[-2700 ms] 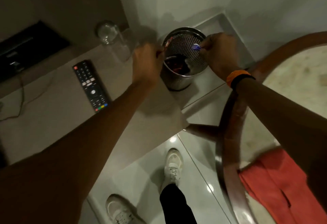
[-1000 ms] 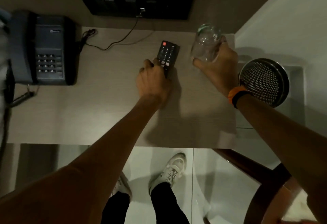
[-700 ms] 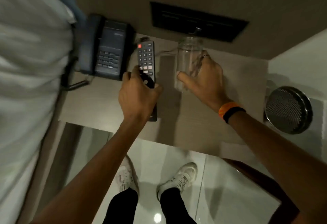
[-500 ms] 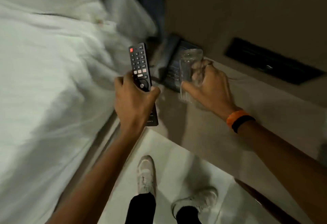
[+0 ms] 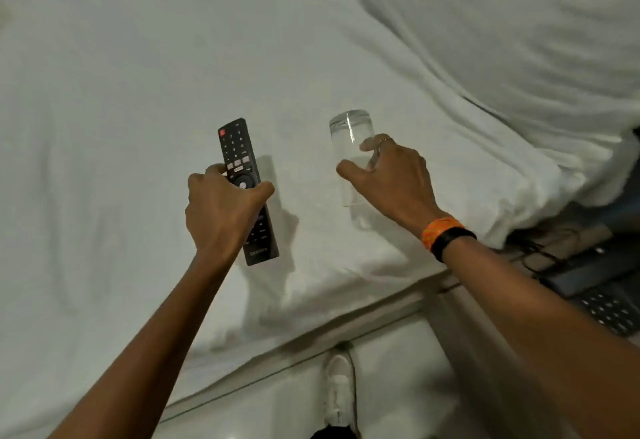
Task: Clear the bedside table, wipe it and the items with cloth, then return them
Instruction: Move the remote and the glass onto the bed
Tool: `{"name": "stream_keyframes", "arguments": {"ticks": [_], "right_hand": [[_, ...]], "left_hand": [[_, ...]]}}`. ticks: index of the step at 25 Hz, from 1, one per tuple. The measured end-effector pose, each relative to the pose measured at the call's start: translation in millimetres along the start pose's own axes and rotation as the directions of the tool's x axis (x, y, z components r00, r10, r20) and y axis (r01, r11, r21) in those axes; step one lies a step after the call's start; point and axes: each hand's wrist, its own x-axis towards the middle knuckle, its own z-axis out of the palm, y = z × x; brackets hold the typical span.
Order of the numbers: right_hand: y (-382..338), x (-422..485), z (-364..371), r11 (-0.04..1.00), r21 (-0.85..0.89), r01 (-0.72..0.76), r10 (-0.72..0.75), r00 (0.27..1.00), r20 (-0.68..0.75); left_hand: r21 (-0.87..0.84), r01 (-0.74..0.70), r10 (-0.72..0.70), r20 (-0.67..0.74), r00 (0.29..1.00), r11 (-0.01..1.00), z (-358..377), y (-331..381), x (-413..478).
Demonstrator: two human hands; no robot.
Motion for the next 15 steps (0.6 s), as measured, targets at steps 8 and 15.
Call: {"name": "stream_keyframes", "arguments": {"ticks": [8, 15], "right_hand": [[-27.1, 42.5, 83.8, 0.986, -0.163, -0.045, 0.077, 0.979, 0.191], [-19.9, 44.2, 79.6, 0.987, -0.159, -0.032, 0.069, 0.970, 0.235]], "left_hand": [[0.142, 0.161, -0.171, 0.059, 0.984, 0.977, 13.8, -75.4, 36.2], [0.259, 0.094, -0.103, 0.021, 0.994, 0.961, 18.2, -85.0, 38.0]]}}
